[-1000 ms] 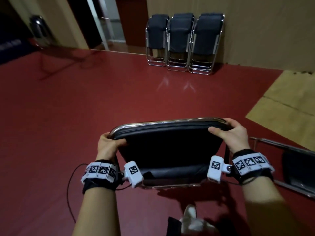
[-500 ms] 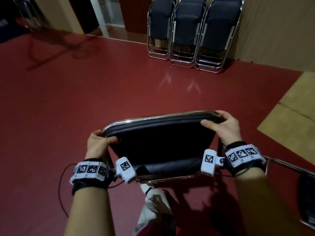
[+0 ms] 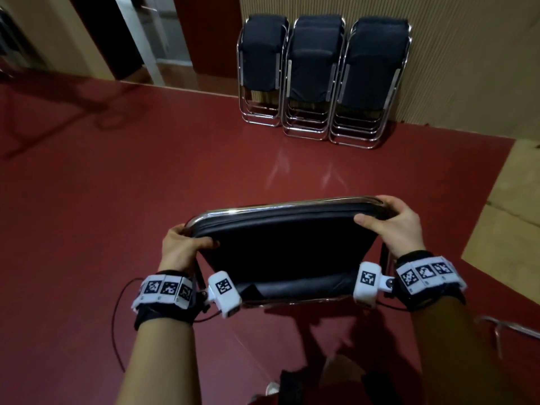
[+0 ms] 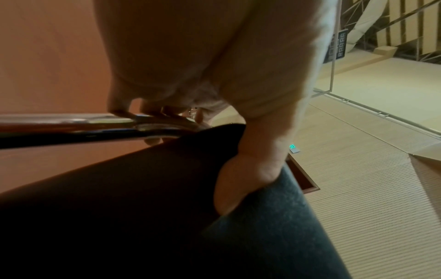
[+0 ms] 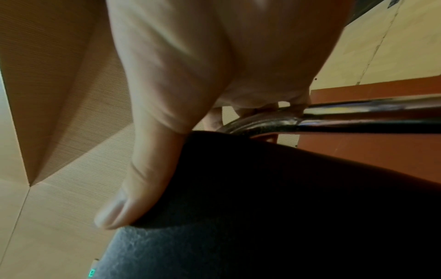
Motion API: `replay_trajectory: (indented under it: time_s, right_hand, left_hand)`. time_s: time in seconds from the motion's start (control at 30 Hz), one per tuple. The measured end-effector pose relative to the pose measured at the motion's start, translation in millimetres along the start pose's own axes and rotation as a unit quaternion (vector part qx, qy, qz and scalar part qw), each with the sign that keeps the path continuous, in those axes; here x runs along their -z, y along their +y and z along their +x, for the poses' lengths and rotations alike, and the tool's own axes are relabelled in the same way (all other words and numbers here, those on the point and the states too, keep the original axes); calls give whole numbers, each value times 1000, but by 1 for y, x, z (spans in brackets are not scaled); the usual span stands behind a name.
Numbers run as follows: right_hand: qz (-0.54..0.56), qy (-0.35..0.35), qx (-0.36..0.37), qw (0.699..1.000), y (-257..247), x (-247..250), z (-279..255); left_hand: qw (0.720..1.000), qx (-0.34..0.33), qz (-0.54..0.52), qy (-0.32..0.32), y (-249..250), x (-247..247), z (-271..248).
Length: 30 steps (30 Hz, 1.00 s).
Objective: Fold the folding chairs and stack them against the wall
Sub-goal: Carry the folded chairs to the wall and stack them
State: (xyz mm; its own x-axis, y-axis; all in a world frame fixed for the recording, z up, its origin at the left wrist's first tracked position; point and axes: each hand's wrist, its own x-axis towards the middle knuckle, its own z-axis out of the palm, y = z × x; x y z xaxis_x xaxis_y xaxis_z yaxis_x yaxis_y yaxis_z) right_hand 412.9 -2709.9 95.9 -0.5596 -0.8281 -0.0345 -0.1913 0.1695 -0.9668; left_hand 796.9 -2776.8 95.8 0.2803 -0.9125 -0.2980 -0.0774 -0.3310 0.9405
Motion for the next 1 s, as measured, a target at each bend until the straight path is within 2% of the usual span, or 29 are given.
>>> replay_trajectory:
  time_s: [0.17, 0.4, 0.63, 0.8, 1.0]
  right_hand:
    - [6, -17, 6, 1000, -10, -65, 96]
    - [10, -53, -16, 998, -21, -163, 266]
    - [-6, -107, -1, 994, -63, -248, 425]
    - [-9, -100, 16, 995, -89, -312, 528]
    - [10, -71, 20, 997, -112, -408, 641]
  left_hand:
    - [1000, -3, -24, 19, 27, -24, 99]
    - [998, 13, -23, 59, 74, -80, 250]
    - [995, 39, -32, 91, 126, -125, 383]
    - [994, 37, -47, 91, 167, -153, 485]
    - [995, 31, -57, 75, 213, -180, 648]
